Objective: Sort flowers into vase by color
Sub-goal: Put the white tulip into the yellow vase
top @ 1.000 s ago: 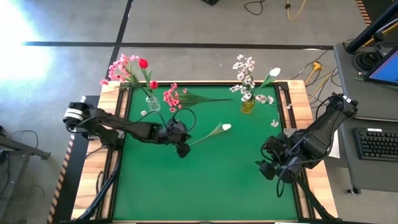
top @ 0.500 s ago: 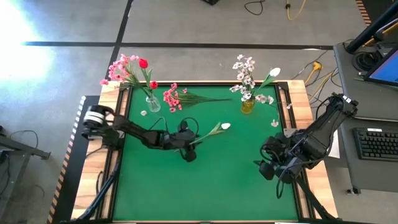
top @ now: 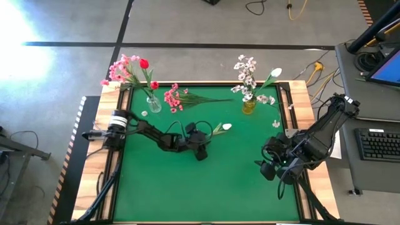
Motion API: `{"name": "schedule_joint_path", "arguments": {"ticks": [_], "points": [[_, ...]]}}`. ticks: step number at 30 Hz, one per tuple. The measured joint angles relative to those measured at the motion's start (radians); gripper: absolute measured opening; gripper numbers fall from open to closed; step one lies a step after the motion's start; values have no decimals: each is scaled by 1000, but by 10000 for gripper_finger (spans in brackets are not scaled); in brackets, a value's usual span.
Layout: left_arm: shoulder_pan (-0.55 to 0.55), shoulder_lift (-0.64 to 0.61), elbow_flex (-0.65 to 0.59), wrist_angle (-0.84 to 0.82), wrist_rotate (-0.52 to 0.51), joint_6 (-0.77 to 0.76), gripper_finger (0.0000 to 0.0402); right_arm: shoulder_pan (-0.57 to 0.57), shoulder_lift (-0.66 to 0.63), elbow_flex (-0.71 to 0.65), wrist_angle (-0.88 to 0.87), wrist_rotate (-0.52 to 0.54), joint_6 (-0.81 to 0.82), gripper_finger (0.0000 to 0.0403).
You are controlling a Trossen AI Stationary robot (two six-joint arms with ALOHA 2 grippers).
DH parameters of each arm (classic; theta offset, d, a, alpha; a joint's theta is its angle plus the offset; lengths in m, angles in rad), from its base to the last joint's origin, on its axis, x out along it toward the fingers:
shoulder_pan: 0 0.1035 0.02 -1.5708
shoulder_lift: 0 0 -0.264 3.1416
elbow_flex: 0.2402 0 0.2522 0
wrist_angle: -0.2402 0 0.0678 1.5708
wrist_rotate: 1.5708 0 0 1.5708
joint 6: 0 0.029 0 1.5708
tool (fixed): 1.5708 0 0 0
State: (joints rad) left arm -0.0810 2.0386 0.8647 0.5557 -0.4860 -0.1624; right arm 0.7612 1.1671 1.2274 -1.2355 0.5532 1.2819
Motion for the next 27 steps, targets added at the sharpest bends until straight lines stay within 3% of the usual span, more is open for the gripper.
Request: {"name": "schedule_joint_path", "arguments": {"ticks": [4,10,18,27], "points": [[16,8,0,4,6,-47,126,0,0,0,7,1,0,341],[21,8,-6,-5,5,-67,13,0,0,0,15,17,-13,341],[-5,-60,-16,-45,-7,-70,1,0,0,-1,29,80,-55,341],[-67,-370,-108,23,-3,28,0,0,0,-52,157,188,-206,341]]}}
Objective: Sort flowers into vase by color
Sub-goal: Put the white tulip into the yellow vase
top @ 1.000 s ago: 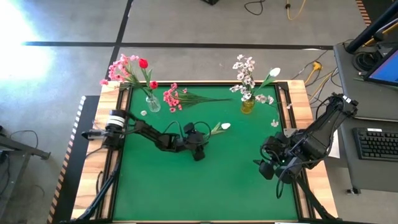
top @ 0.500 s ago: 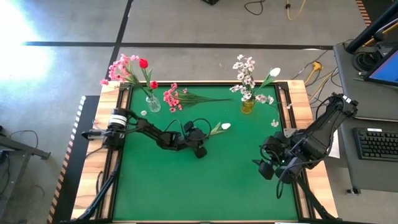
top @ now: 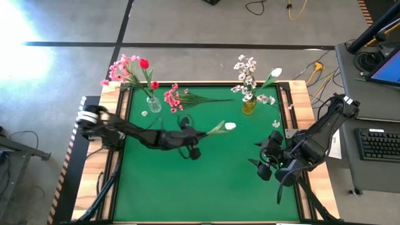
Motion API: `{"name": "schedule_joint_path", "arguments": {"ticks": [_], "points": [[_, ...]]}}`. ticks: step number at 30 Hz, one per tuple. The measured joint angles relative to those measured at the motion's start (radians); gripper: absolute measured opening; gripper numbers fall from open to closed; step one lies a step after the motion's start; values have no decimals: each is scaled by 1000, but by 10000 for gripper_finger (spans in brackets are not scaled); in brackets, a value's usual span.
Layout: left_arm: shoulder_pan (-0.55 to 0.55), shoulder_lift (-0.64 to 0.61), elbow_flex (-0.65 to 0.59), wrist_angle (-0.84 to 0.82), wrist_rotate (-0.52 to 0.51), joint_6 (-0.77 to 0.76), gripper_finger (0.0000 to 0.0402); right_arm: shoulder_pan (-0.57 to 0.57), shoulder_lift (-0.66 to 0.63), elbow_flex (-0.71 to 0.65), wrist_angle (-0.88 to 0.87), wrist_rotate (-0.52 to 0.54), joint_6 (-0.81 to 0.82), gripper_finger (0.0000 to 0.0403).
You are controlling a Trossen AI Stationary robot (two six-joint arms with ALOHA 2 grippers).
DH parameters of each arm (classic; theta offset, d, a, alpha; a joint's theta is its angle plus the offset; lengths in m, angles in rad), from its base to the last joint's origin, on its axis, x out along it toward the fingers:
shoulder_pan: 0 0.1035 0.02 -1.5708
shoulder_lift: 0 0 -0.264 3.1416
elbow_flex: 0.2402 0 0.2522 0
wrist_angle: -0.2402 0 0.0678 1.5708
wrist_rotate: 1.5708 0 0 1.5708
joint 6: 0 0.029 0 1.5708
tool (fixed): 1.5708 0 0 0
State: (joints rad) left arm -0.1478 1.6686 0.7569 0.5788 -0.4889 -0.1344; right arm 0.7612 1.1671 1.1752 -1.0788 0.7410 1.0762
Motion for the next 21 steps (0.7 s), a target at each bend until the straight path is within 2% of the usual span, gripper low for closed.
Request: {"name": "schedule_joint_path", "arguments": {"ticks": [2,4,7,9,11,14,18,21], "points": [[-2,-82,-38,36,12,14,0,0,0,-20,25,26,-23,341],[-2,-156,-86,92,73,42,0,0,0,-39,37,58,-34,341],[-1,-241,-154,262,214,94,0,0,0,-81,102,135,-75,341],[-3,-269,-187,384,247,101,0,-3,0,-116,185,207,-139,341],[-2,-276,-213,464,251,108,0,-16,0,-152,302,272,-229,341],[-1,-265,-220,543,270,132,0,-54,1,-205,518,314,-403,341],[-3,-203,-192,617,312,132,0,-126,1,-268,887,301,-702,341],[-2,-145,-148,643,341,136,0,-182,2,-309,1140,223,-887,341]]}}
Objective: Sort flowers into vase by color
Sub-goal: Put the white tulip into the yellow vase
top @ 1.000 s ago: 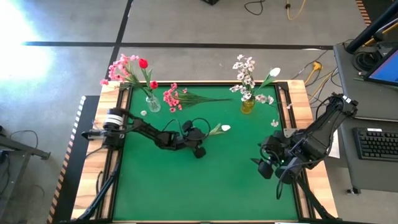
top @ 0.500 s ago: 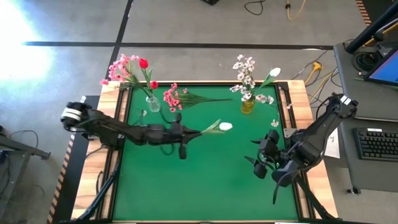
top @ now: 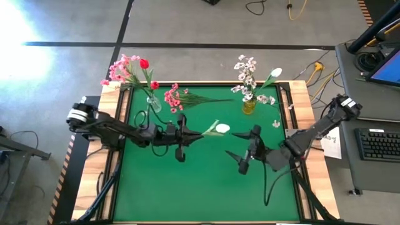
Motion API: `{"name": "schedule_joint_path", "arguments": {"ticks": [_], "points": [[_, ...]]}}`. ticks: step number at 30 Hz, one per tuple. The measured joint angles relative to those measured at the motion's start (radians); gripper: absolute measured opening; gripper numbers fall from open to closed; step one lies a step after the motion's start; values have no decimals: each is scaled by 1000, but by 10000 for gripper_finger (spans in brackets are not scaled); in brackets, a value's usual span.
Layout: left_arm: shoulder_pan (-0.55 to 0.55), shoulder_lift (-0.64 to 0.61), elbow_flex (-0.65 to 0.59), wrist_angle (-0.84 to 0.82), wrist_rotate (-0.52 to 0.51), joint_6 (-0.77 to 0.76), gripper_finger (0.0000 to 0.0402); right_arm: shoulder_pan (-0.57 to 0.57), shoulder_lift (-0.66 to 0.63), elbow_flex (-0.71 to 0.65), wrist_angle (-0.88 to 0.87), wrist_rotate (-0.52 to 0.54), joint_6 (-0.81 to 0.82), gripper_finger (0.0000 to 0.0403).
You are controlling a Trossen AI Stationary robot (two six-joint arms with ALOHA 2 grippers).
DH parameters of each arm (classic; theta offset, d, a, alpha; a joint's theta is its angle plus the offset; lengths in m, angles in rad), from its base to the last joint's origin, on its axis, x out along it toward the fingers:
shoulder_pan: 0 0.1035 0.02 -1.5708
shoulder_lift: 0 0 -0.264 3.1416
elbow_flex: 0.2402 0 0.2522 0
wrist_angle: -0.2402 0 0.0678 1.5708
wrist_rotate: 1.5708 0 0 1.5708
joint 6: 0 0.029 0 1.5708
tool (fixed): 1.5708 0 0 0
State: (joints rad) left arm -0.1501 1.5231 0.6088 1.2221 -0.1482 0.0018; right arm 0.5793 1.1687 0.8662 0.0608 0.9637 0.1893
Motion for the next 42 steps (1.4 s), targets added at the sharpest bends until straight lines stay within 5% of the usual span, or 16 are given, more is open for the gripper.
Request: {"name": "schedule_joint_path", "arguments": {"ticks": [6,19,24,35,42], "points": [[-1,115,103,12,5,14,0,-108,8,-36,243,-189,-113,341],[-1,242,205,18,10,16,0,-151,53,-37,387,-213,-225,320],[-1,248,218,20,10,16,0,-162,53,-37,390,-213,-207,252],[0,245,230,23,0,9,7,-166,53,-37,388,-217,-214,30],[-1,243,230,15,2,-3,76,-166,52,-32,384,-212,-215,24]]}}
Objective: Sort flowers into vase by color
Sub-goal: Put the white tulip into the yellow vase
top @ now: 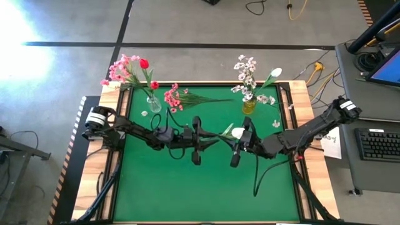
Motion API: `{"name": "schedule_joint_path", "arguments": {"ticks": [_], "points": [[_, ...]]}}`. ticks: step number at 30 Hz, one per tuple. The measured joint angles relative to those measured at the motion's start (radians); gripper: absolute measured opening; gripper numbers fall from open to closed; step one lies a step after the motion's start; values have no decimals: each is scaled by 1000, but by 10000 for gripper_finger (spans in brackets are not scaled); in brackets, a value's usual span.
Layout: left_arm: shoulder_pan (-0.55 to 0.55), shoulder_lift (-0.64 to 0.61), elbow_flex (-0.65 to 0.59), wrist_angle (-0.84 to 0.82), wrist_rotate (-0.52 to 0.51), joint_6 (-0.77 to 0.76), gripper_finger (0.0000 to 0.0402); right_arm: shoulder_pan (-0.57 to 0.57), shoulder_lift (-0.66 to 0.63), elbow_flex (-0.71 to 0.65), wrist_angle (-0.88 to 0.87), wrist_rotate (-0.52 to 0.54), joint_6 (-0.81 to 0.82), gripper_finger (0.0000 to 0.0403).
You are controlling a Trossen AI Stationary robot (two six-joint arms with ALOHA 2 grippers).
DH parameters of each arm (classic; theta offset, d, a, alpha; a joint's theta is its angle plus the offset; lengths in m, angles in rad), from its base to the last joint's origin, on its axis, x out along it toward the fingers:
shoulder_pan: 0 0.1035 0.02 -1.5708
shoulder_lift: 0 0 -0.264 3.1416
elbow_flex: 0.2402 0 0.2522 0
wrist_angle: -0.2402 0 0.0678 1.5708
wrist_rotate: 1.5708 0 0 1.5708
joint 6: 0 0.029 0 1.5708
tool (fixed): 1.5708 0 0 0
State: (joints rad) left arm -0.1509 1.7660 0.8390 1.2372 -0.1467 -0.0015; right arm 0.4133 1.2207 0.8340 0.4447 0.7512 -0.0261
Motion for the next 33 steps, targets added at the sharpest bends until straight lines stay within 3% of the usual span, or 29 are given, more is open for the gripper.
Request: {"name": "schedule_joint_path", "arguments": {"ticks": [5,12,18,30,33], "points": [[0,-12,-3,-76,1,-32,139,0,-24,57,-109,1,11,19],[0,-65,-3,-278,1,-64,191,-8,-55,292,-605,8,164,19],[0,-124,-4,-447,1,-51,199,-8,-55,517,-912,8,217,18],[0,-318,-4,-843,0,-33,200,-86,-55,861,-1222,42,226,18],[0,-363,-4,-909,-1,-33,200,-121,-55,916,-1285,101,225,18]]}}
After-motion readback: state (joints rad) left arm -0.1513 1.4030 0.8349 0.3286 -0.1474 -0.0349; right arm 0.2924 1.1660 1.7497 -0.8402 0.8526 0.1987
